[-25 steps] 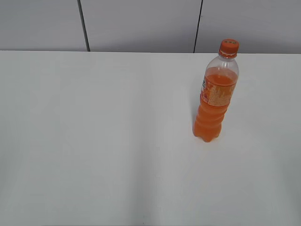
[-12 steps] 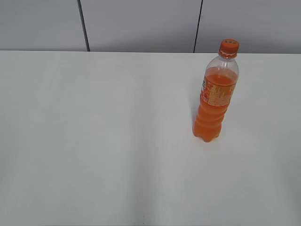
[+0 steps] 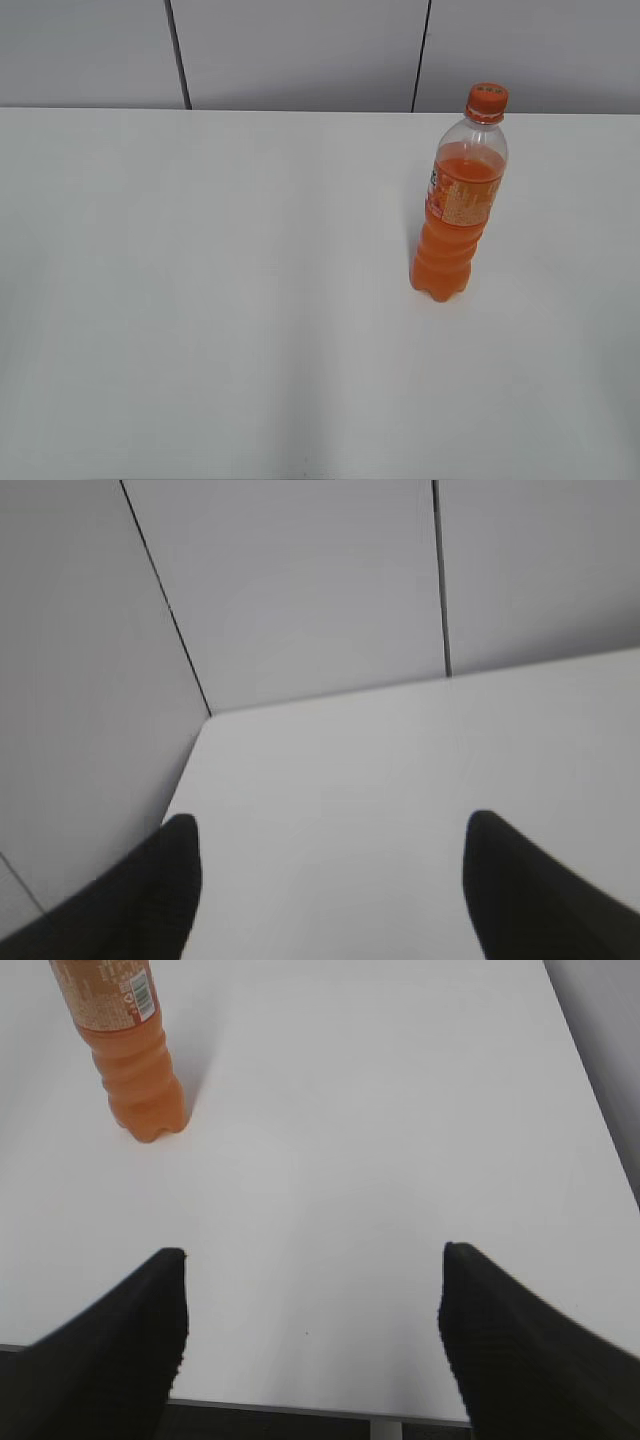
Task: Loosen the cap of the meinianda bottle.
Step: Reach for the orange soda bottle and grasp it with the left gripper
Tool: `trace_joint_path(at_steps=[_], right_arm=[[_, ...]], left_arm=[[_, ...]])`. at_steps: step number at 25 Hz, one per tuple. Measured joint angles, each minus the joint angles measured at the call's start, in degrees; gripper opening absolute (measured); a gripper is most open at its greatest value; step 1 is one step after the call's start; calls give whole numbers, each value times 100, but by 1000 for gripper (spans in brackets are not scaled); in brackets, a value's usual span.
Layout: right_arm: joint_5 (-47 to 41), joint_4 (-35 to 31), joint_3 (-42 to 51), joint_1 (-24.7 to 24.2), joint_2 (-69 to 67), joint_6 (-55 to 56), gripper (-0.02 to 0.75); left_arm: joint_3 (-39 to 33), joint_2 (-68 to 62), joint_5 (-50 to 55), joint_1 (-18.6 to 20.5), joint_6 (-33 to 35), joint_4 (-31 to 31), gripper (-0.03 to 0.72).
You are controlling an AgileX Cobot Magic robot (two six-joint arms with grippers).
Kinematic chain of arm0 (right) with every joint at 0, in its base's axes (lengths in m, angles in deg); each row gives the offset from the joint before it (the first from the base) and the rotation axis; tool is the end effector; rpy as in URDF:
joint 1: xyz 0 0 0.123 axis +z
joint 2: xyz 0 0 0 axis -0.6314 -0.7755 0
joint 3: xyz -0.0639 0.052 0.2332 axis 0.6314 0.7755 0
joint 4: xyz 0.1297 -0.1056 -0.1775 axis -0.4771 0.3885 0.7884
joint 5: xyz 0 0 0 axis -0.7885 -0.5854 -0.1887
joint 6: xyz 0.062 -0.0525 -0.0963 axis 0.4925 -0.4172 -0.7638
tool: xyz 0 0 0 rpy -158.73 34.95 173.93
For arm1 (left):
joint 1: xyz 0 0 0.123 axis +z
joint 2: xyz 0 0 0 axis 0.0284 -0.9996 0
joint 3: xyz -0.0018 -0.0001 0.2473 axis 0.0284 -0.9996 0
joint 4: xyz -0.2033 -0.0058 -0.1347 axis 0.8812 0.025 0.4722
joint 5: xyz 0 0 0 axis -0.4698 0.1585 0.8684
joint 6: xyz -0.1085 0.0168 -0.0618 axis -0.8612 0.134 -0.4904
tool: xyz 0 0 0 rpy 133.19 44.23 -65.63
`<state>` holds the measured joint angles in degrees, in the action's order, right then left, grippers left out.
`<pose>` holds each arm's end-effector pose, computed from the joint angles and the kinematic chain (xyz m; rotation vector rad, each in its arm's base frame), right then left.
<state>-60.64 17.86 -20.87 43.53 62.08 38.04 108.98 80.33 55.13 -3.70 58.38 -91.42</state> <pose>0.0637 0.0048 0.2456 -0.1922 2.0398 -0.0218 0.0590 0.0155 0.3115 0.0494 1.7095 0.2014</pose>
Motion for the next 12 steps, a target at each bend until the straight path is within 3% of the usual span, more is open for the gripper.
trace_joint_path(at_steps=[12], right_arm=[[0, 0, 0, 0, 0, 0, 587]], left_arm=[[-617, -1997, -3167, 0, 0, -5, 499]])
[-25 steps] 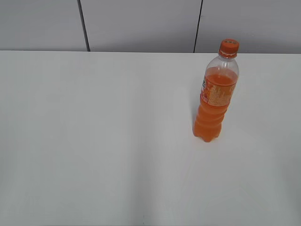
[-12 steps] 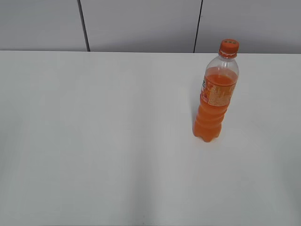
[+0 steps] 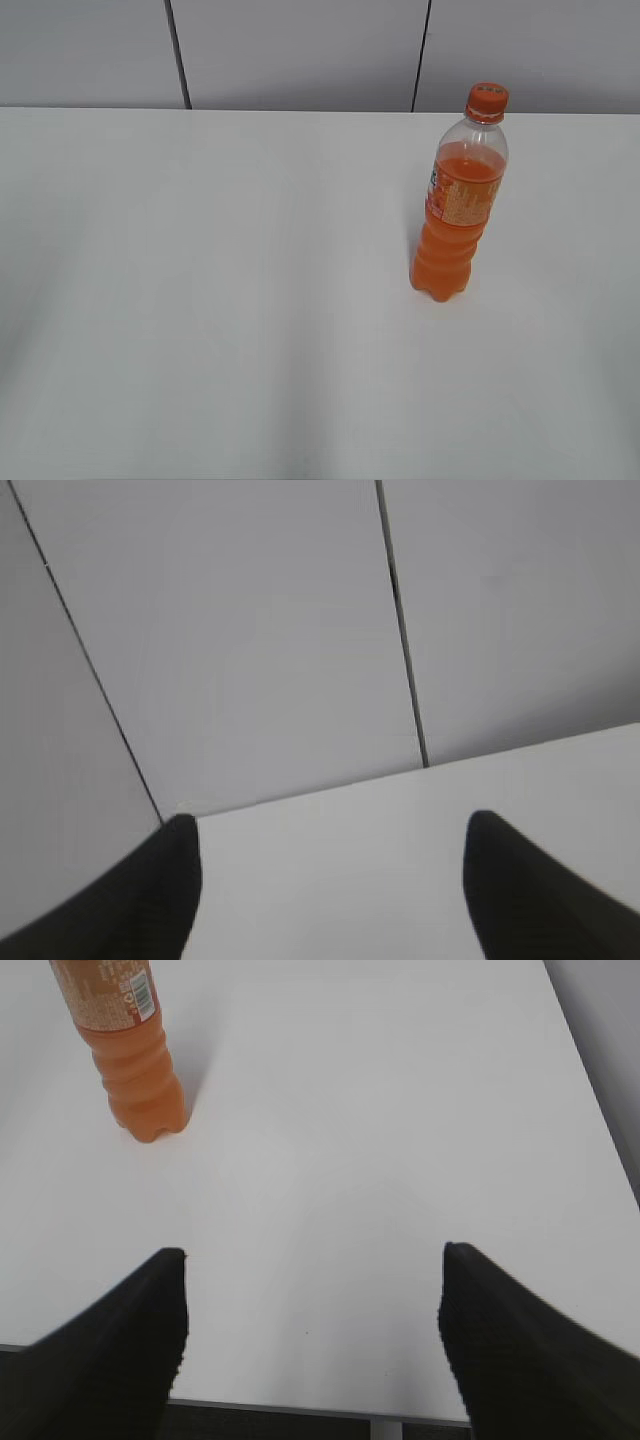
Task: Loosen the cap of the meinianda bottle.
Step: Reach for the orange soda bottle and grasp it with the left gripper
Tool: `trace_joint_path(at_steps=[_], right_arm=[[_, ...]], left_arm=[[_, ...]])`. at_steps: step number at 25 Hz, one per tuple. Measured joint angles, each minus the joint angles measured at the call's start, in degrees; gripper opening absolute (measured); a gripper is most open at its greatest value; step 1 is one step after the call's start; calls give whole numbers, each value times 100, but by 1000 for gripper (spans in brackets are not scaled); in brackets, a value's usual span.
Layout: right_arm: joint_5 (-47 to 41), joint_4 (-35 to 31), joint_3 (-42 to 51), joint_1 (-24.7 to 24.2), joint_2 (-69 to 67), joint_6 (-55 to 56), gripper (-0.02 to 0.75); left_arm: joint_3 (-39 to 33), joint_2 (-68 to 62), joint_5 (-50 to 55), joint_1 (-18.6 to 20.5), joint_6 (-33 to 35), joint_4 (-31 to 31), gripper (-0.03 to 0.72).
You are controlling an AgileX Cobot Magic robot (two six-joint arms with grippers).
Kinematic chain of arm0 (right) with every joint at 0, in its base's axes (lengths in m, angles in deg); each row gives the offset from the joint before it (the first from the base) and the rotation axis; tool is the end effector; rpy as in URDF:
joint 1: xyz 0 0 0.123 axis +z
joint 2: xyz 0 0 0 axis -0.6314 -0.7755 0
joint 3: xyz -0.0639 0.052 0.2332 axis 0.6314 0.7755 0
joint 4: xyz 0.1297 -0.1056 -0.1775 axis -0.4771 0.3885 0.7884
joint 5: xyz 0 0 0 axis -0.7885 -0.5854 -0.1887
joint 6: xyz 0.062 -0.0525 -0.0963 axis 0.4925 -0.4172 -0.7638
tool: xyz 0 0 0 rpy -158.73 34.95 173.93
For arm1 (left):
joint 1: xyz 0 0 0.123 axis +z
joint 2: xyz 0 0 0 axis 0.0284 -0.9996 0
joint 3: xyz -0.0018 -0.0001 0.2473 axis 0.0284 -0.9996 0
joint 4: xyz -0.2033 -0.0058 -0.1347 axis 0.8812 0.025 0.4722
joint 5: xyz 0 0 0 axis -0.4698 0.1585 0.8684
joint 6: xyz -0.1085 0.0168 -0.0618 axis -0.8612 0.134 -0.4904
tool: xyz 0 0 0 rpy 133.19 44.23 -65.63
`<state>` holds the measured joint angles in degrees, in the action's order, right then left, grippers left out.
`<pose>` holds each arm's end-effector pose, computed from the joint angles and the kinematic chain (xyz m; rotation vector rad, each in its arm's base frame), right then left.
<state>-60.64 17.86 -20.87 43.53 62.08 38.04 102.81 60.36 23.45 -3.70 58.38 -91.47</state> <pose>0.0637 0.0048 0.2456 -0.1922 2.0398 -0.0218 0.1437 0.0008 0.3080 0.1526 1.6112 0.1646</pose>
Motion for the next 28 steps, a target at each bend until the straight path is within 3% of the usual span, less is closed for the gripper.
trace_joint_path(at_steps=[12, 28], right_arm=[[0, 0, 0, 0, 0, 0, 587], [2, 0, 0, 0, 0, 0, 587]], left_arm=[[0, -2868, -2844, 0, 0, -57, 499], [0, -4888, -4554, 0, -84, -57, 499]])
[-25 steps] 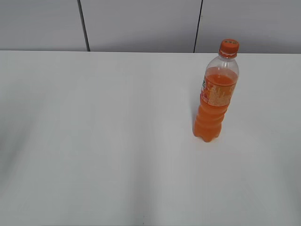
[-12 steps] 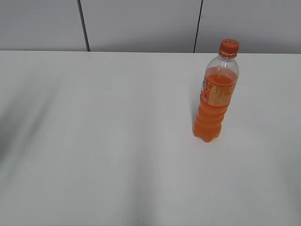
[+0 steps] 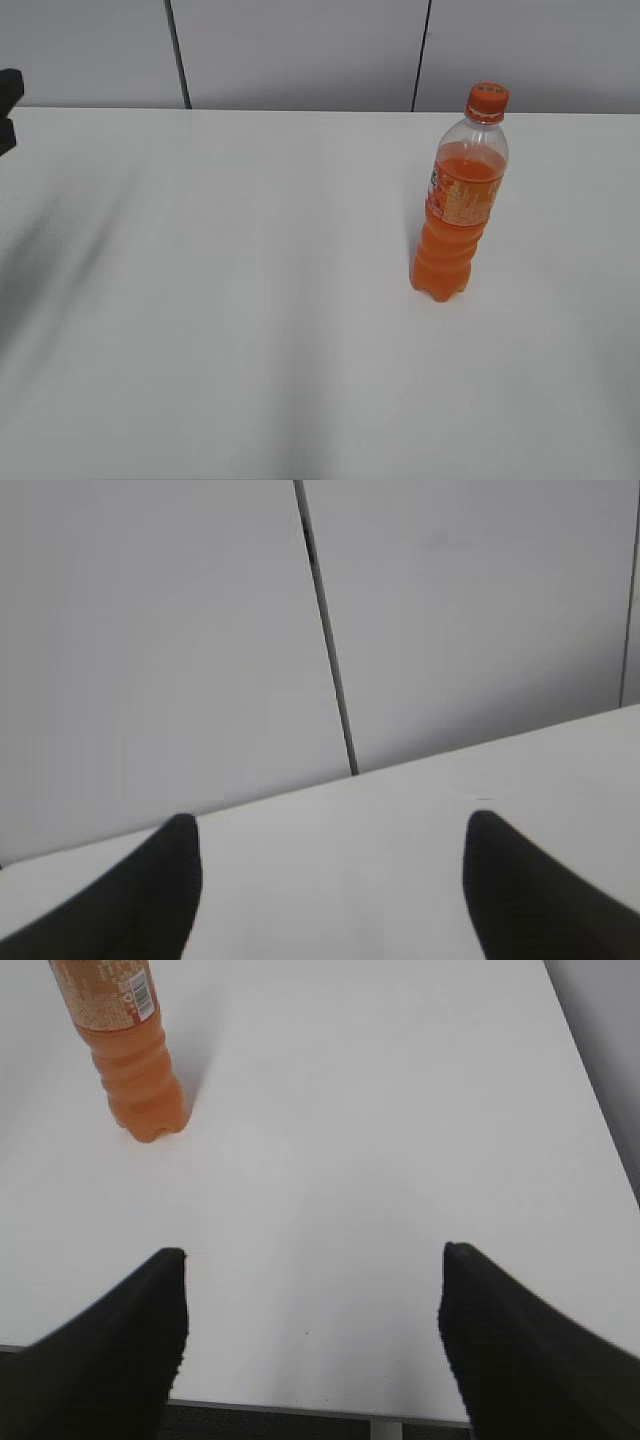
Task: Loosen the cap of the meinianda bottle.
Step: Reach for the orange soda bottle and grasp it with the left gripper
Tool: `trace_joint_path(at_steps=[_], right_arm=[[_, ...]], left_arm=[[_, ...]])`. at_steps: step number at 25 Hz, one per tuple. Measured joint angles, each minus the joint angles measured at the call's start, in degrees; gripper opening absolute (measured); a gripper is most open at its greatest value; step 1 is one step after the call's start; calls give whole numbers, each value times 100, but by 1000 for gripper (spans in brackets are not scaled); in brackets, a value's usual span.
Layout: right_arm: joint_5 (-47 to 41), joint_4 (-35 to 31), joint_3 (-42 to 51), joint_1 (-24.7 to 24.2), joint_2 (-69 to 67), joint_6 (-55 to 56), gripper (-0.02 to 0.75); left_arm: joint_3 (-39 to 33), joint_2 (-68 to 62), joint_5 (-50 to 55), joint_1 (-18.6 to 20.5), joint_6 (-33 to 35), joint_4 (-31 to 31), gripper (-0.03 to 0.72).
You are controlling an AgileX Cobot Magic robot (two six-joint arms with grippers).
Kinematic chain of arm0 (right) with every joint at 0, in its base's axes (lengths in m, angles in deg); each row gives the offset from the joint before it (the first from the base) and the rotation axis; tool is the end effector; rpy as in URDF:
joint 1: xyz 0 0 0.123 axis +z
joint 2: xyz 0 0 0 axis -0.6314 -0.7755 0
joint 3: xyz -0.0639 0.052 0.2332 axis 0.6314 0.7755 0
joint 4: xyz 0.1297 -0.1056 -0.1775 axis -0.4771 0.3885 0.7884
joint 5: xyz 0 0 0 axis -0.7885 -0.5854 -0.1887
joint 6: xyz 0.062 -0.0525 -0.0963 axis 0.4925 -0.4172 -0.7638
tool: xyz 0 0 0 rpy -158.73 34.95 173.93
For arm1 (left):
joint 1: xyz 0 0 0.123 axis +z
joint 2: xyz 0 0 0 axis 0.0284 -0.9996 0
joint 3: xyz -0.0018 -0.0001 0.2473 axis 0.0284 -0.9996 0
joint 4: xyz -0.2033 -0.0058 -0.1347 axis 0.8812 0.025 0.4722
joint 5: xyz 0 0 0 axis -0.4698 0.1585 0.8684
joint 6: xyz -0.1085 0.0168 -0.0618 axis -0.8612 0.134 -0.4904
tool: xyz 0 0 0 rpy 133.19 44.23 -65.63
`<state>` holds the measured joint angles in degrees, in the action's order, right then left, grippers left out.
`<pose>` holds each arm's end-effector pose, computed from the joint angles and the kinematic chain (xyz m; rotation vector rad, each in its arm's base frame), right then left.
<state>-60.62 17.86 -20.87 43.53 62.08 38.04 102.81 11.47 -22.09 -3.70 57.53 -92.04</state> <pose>0.0637 0.0048 0.2456 -0.1921 2.0394 -0.0218 0.2792 -0.0237 0.2202 0.2541 1.6689 0.0096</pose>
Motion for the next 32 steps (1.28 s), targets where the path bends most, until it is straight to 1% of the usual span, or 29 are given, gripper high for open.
trace_joint_path(at_steps=[3, 6, 10, 15, 19, 21, 25, 27, 30, 32], right_arm=[[0, 0, 0, 0, 0, 0, 587], [0, 0, 0, 0, 0, 0, 587], [0, 0, 0, 0, 0, 0, 587], [0, 0, 0, 0, 0, 0, 587], [0, 0, 0, 0, 0, 0, 587], [0, 0, 0, 0, 0, 0, 587], [0, 0, 0, 0, 0, 0, 587], [0, 0, 0, 0, 0, 0, 587], [0, 0, 0, 0, 0, 0, 587], [0, 0, 0, 0, 0, 0, 587]], left_arm=[[0, -463, -227, 6, -432, -118, 499], [0, -914, -872, 11, -996, -729, 499], [107, -1554, -1706, 11, -1861, -2023, 499], [655, -2320, -2162, 11, -2737, -3813, 499], [1153, -2740, -2359, 11, -3215, -4845, 499], [1348, -2874, -2410, 11, -3299, -5092, 499], [1624, -3059, -2478, 11, -3401, -5330, 499], [1735, -3164, -2545, 0, -3517, -5553, 499], [1929, -3367, -2577, -148, -3622, -5856, 499], [2060, -3508, -2596, -339, -3648, -5958, 499]])
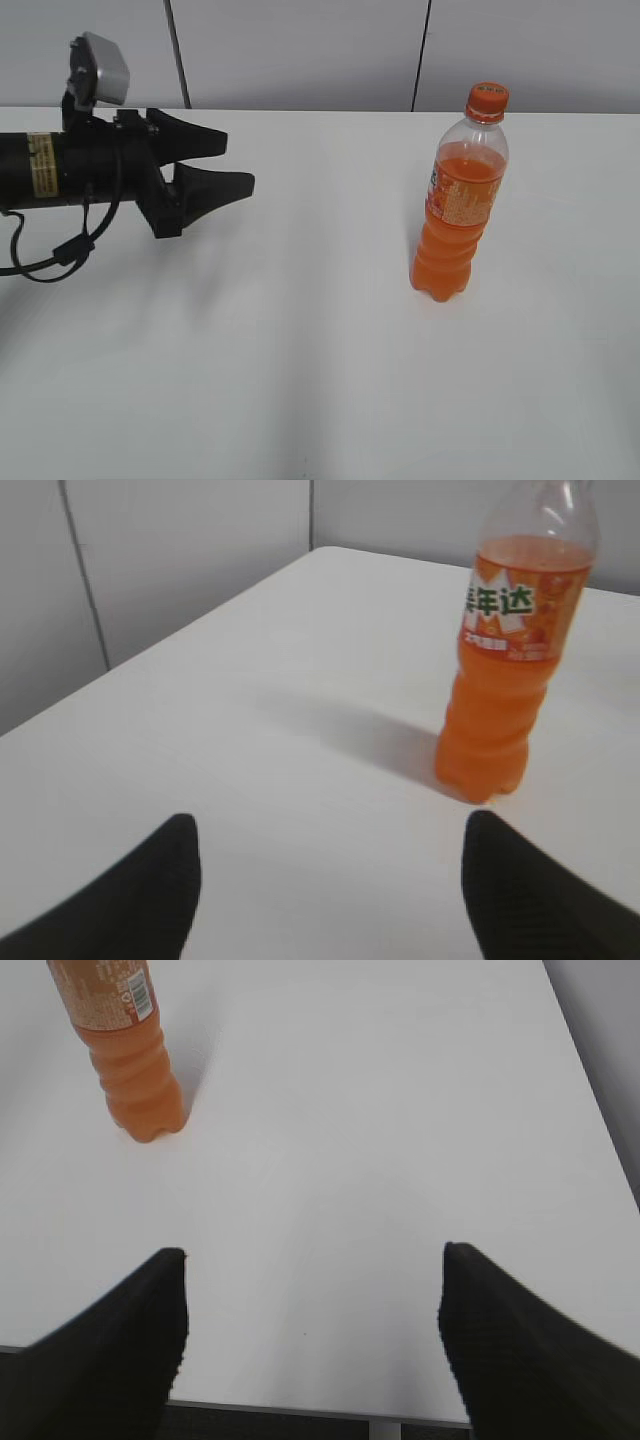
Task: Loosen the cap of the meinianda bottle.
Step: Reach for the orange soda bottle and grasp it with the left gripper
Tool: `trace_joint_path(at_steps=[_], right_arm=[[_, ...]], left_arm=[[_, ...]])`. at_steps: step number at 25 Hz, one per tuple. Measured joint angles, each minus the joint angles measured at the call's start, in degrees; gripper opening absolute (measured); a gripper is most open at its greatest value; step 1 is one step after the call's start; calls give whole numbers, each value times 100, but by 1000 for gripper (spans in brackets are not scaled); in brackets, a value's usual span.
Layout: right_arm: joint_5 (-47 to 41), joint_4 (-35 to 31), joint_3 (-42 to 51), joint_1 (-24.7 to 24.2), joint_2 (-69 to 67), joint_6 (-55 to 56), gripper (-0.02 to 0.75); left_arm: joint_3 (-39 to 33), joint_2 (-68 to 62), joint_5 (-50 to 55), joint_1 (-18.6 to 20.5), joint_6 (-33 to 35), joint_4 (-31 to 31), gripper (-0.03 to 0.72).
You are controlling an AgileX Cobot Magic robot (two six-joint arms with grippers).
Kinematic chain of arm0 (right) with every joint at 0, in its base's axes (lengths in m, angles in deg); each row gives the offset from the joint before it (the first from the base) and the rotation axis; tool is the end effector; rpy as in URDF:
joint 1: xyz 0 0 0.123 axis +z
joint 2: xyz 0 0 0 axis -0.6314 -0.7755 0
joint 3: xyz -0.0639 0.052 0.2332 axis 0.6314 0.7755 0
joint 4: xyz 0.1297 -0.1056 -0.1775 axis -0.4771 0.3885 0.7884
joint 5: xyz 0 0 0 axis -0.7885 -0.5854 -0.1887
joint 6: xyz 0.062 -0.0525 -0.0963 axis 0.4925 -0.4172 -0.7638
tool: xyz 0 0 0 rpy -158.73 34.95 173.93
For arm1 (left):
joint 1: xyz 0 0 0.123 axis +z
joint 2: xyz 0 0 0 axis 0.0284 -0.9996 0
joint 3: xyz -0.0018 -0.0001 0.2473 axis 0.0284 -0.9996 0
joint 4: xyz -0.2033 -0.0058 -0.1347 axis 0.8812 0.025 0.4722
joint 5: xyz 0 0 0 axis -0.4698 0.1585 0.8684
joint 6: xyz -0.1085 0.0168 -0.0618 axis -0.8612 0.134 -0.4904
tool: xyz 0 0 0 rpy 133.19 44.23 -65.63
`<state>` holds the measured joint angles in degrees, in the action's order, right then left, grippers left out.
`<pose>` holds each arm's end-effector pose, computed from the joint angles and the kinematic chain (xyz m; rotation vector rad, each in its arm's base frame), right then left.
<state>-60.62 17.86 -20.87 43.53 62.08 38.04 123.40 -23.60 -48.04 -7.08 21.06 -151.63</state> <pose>0.0637 0.0048 0.2456 -0.1921 2.0394 -0.0218 0.3220 -0.1318 0.1398 0.9722 1.6342 -0.7378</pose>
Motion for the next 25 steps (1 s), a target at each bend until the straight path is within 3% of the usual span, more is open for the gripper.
trace_joint_path(at_steps=[14, 25], right_arm=[[0, 0, 0, 0, 0, 0, 587], [0, 0, 0, 0, 0, 0, 587]], left_arm=[[1284, -909, -197, -923, -437, -713, 489], [1606, -1390, -7, -1698, -633, -935, 611]])
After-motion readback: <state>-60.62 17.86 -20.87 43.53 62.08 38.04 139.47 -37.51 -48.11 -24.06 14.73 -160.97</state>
